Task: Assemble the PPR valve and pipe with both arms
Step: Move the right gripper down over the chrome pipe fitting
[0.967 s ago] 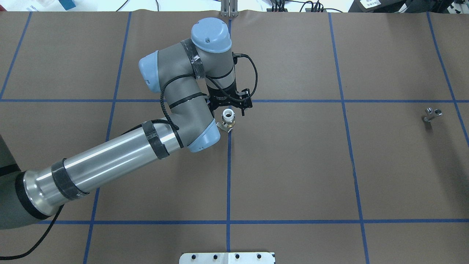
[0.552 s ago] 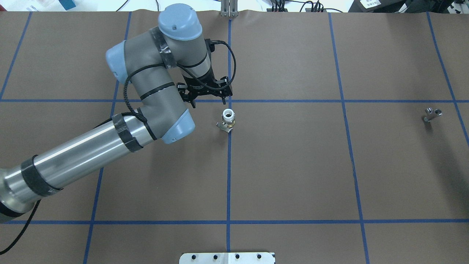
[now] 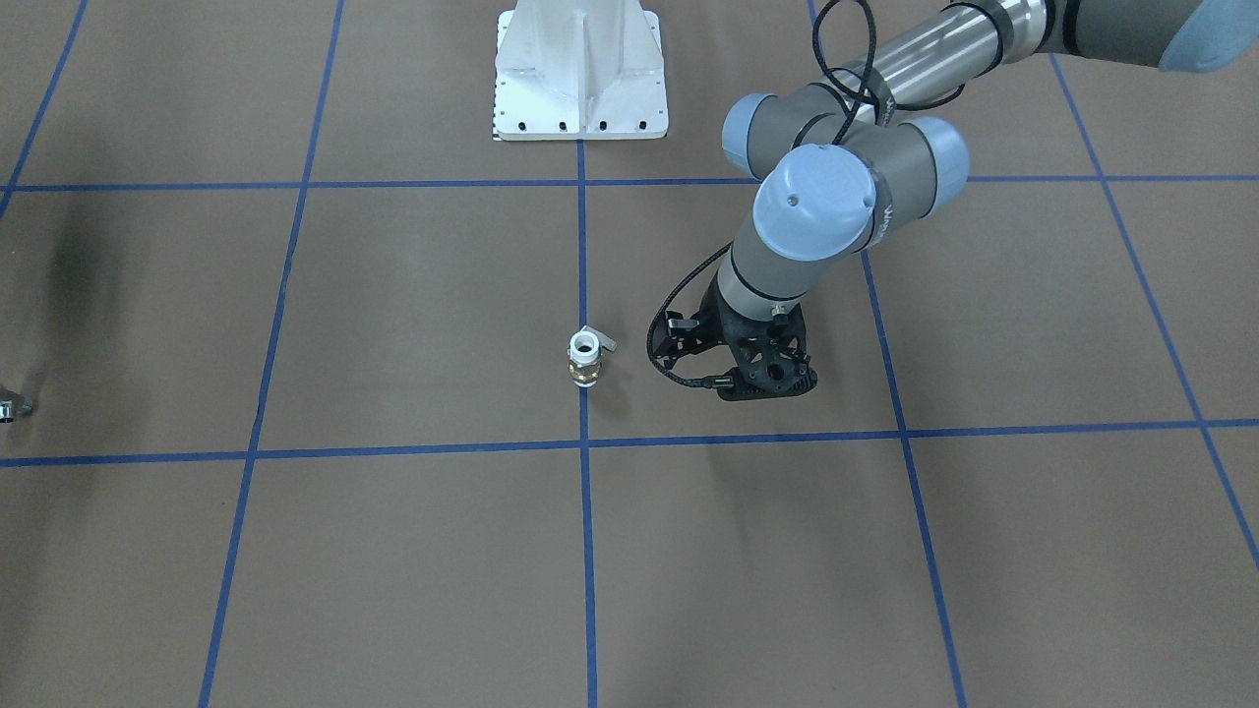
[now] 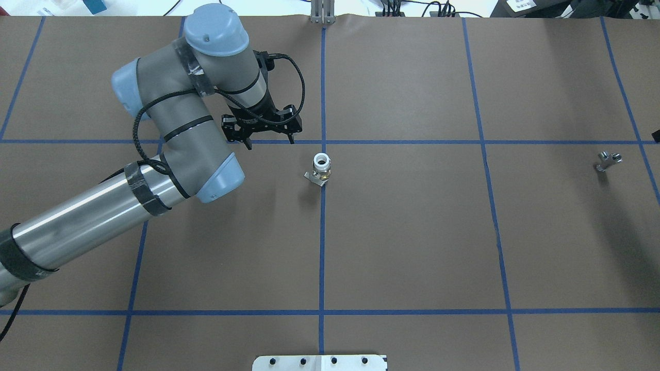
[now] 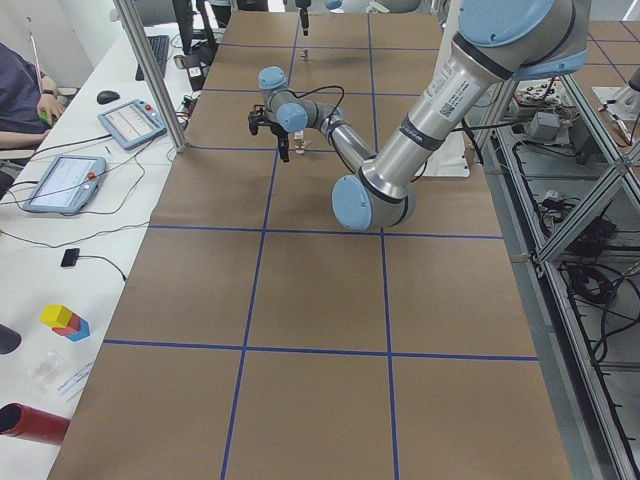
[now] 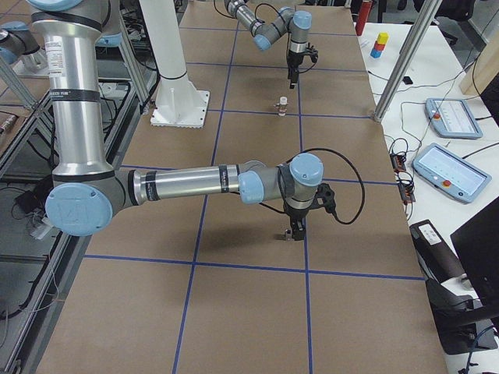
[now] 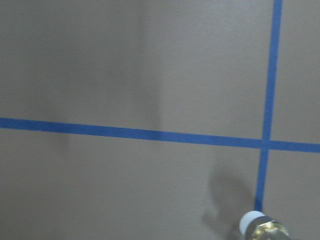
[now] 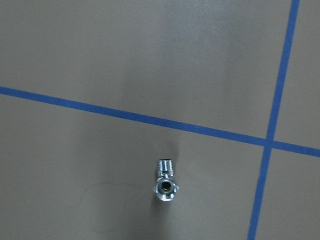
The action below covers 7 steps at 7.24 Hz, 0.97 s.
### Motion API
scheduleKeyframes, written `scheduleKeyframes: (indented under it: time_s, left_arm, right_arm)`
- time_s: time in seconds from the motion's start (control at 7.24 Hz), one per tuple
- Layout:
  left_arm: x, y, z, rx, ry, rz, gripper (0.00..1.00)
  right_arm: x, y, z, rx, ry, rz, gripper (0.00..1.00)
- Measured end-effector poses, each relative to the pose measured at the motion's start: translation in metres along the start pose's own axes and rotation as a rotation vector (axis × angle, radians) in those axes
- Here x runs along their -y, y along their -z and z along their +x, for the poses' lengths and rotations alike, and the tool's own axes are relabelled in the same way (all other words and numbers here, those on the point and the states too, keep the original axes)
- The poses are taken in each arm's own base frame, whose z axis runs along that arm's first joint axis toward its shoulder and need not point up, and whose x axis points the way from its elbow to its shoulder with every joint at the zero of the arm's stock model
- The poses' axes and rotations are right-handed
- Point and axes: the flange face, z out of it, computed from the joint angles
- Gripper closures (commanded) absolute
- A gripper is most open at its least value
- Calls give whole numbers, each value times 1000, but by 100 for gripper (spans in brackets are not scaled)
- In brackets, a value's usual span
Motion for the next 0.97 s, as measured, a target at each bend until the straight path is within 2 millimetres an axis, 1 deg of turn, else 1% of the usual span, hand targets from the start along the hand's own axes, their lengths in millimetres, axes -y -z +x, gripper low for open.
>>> scheduleKeyframes:
  time_s: [0.14,0.28,0.41,0.55,0.83,0.97]
  left_arm:
    - [-1,2,-5,0,1,3,0]
    - [-1,2,-7,0,2,4,0]
    - [-1,2,-8,0,3,4,0]
    - [-1,1,-9,1,4,4,0]
    - [-1,1,-10,2,5,4,0]
    - [-1,2,-10,2,4,4,0]
  right_arm:
    - [1,-20,4,-3,23,7,1]
    - [0,-39,13,0,52,21,1]
    - [1,-53,21,3,76,29,1]
    - [7,-63,19,6,99,27,2]
    - [17,-82,2,-4,139,10,11]
    - [18,-86,-2,-7,147,4,11]
